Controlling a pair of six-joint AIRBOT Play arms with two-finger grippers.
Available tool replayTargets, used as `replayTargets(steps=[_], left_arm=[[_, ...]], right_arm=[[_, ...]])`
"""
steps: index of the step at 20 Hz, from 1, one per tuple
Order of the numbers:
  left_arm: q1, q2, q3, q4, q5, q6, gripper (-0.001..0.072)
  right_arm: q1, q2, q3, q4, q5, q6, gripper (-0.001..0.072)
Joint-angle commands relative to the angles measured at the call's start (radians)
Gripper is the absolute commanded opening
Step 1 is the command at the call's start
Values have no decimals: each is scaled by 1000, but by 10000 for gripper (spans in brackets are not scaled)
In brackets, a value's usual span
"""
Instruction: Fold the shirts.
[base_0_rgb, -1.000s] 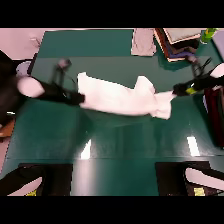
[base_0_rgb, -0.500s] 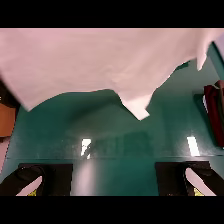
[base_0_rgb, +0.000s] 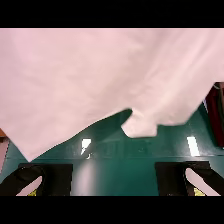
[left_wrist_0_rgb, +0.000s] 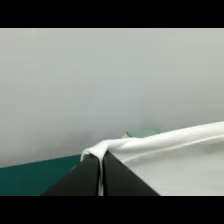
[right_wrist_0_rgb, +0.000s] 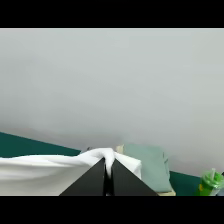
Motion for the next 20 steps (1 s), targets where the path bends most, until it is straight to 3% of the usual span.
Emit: replayTargets(steps=[1, 5, 8, 11, 17, 18, 19, 20], left_arm=[[1, -32, -150, 66, -91, 0, 25], [1, -189, -385, 170, -182, -8, 25], [25, -359, -521, 203, -80, -13, 25], [107, -539, -537, 184, 34, -84, 26], [128, -679, -537, 126, 113, -57, 33], [128, -679, -537, 126, 111, -51, 252], [128, -678, -537, 126, 106, -52, 467], [128, -676, -537, 126, 85, -52, 475]], right_arm=[[37, -109, -60, 49, 3, 14, 17], [151, -312, -223, 40, 0, 14, 16], [189, -496, -284, 27, -40, 16, 17], [192, -636, -283, 36, -88, 17, 17], [192, -739, -283, 37, -93, 18, 21], [192, -739, -281, 37, -92, 15, 42], [192, -739, -267, 37, -87, 12, 287], [191, -739, -242, 36, -71, 12, 529]])
